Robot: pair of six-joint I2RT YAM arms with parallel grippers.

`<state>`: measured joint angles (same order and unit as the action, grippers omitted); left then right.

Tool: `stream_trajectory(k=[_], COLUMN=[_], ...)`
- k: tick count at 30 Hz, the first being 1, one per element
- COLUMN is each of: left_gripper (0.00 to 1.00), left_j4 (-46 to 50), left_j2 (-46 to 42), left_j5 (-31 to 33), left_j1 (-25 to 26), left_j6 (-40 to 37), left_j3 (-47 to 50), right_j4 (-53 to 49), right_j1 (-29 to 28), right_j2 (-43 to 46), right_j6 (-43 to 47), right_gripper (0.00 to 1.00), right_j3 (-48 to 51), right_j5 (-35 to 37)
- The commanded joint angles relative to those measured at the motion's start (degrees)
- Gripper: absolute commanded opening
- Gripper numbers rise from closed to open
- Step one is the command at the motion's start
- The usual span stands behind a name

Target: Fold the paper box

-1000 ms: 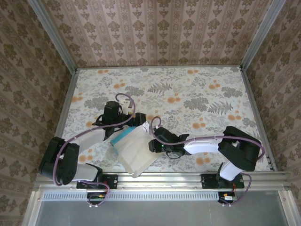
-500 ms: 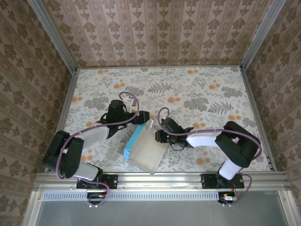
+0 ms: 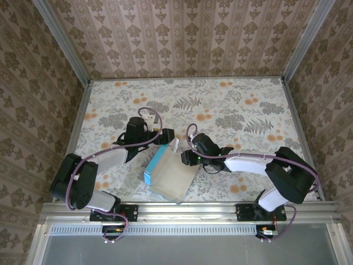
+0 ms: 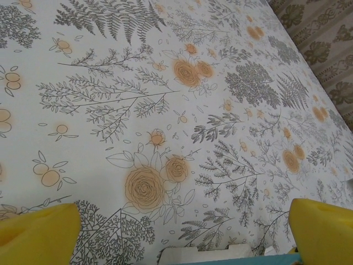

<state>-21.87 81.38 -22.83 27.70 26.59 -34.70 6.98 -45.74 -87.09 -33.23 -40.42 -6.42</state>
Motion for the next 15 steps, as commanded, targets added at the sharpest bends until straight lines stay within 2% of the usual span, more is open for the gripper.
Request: stream_trajectory(k=[1, 15], left_gripper=[0.97, 0.97], left_j4=[3.04, 3.74], left_j2=[-1.9, -2.46], left_j5=[1.12, 1.03], left_j1=[-0.48, -0.79], left_j6=[-0.28, -0.65], left_j3=[1.3, 1.43], right_j4=[-3.0, -9.66], right_j1=[0.49, 1.7], right_j2=[2.13, -3.38], right_j6=[5.04, 13.61], right_gripper=[0.33, 0.35], right_j3=[-3.03, -15.79], right_j5=[-2.51, -0.61])
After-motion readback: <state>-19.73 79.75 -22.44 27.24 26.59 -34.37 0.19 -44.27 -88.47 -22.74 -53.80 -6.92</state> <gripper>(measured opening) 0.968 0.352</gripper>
